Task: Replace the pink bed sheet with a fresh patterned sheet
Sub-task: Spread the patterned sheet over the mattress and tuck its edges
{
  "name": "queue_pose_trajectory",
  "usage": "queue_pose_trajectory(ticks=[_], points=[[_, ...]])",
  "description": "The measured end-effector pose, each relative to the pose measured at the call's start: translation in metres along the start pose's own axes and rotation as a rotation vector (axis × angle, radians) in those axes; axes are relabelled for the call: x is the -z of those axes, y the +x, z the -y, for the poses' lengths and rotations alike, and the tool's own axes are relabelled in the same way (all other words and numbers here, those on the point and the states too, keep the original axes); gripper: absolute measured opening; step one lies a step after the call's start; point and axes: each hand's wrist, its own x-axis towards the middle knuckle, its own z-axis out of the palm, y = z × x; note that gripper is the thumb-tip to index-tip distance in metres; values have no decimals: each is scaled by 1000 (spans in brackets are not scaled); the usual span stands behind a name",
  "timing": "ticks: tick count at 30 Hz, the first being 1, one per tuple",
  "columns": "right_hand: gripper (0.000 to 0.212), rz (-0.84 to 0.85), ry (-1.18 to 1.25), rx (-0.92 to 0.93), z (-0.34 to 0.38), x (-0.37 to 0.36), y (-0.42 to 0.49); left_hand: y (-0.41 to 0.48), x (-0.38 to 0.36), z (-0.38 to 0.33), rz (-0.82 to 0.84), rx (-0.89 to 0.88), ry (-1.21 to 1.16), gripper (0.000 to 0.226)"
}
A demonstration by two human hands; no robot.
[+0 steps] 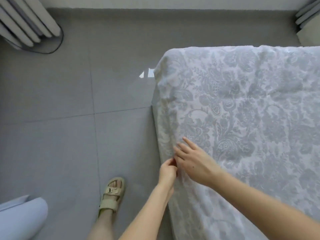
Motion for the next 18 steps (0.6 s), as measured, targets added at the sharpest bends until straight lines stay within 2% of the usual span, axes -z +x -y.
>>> queue_pose_trajectory(ticks=[2, 5, 7, 9, 11, 13, 15, 17, 18], points=[[27, 160, -129, 97, -17, 11, 31, 3, 1, -6, 8, 4, 9, 38], [34, 354, -295, 277, -33, 17, 71, 15, 10, -8, 45, 15, 8, 41], [31, 382, -387, 359, -39, 17, 86, 23, 14, -13, 103, 16, 14, 46], [20, 393, -437, 435, -45, 15, 98, 31, 16, -13, 165, 28, 45, 39], [20, 342, -375, 509, -50, 7, 104, 31, 14, -12, 227, 13, 140, 28], [26, 291, -287, 505, -55, 13, 109, 33, 10, -10, 268, -7, 221, 32], [34, 357, -378, 511, -53, 22, 117, 37, 11, -16, 272, -24, 298, 28], [44, 472, -507, 520, -46, 26, 128, 42, 19, -27, 180, -59, 339, 28], [47, 528, -500, 500, -43, 30, 132, 46, 23, -30, 128, -57, 284, 32]])
